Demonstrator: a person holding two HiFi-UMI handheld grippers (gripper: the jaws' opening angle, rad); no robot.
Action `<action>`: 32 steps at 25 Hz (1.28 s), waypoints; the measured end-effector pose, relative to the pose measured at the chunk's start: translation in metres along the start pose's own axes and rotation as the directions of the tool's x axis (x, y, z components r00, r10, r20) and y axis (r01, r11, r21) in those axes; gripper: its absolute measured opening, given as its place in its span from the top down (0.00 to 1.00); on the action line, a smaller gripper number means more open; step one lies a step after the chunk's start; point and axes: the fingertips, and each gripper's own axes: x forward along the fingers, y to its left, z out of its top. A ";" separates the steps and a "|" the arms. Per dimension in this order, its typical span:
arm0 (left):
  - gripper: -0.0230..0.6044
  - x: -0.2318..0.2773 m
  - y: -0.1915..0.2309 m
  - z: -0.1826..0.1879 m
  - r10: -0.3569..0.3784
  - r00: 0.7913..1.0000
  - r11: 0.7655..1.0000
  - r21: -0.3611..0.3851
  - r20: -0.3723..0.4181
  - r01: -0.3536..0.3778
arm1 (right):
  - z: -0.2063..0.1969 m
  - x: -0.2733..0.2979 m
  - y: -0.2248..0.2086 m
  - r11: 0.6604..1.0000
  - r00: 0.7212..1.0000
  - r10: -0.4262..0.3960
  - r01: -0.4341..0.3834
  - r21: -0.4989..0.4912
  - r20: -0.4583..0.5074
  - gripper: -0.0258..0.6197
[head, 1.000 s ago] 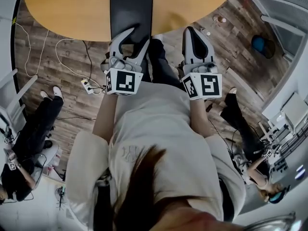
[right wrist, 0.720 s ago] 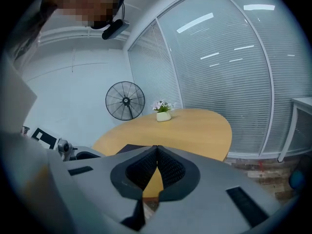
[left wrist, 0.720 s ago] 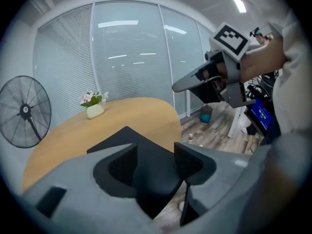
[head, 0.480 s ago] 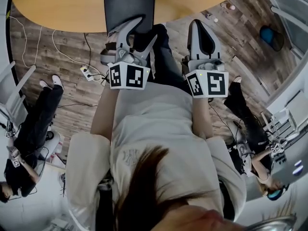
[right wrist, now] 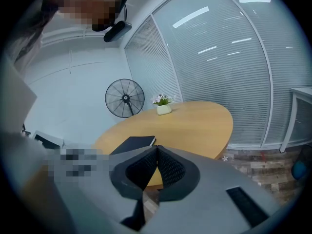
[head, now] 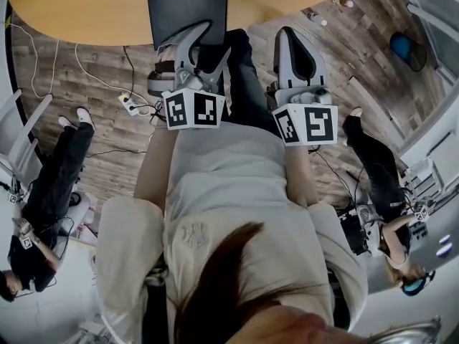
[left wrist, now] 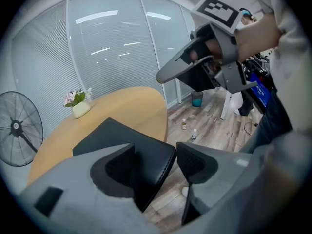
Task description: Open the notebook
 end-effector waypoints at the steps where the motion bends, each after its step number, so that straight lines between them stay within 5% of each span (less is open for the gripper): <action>1: 0.52 0.000 0.000 0.001 0.000 1.000 1.000 -0.003 -0.002 0.000 | 0.000 0.000 0.001 1.000 1.000 0.004 -0.004 0.000 -0.002 0.96; 10: 0.50 -0.006 0.007 0.000 0.003 1.000 0.989 -0.151 -0.001 -0.003 | -0.001 0.003 -0.001 1.000 1.000 0.014 -0.014 0.004 -0.008 0.96; 32: 0.51 -0.026 0.018 0.005 0.043 0.999 0.972 -0.233 0.019 -0.037 | 0.008 0.008 0.009 0.999 0.999 0.045 -0.045 -0.026 -0.007 0.96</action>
